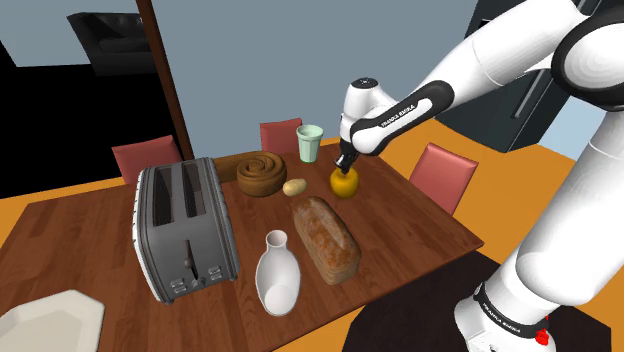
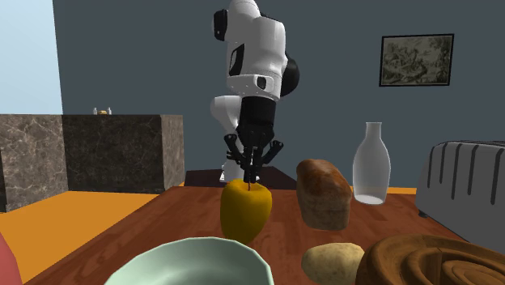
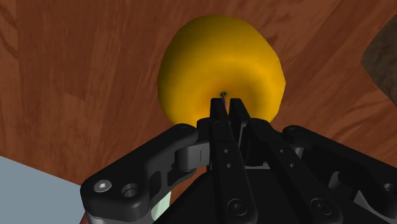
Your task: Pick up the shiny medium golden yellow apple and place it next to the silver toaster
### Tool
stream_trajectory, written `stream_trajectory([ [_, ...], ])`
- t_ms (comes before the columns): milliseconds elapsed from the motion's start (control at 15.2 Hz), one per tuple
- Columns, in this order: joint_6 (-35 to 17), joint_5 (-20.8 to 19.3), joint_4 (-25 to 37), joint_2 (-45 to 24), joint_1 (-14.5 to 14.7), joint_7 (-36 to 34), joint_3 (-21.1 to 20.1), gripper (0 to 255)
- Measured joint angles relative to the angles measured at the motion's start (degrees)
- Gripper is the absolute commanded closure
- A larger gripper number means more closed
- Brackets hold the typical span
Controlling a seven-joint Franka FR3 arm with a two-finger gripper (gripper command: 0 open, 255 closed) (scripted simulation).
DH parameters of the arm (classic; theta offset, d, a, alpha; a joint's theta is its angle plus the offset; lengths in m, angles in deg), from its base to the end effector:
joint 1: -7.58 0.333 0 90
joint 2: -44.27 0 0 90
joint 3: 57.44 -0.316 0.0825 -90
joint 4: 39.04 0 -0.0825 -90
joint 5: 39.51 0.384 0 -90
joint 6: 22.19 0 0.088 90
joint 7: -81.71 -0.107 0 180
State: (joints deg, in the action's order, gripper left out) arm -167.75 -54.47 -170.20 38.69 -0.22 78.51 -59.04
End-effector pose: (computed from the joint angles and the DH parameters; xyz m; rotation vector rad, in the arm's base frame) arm 0.5363 -0.0552 0.3239 2.9679 0.0593 0.2218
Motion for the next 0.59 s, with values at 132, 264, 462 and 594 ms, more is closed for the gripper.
stream_trajectory([
  [132, 1.2, 0.4, 0.4, 0.8, 0.0, 0.4, -0.1, 255],
  [264, 2.7, 1.0, 0.7, 2.0, 0.0, 0.9, -0.2, 255],
  [462, 4.9, 1.7, 1.4, 3.7, 0.0, 1.9, -0.3, 255],
  [594, 6.5, 2.2, 2.1, 4.6, 0.1, 2.3, -0.3, 255],
])
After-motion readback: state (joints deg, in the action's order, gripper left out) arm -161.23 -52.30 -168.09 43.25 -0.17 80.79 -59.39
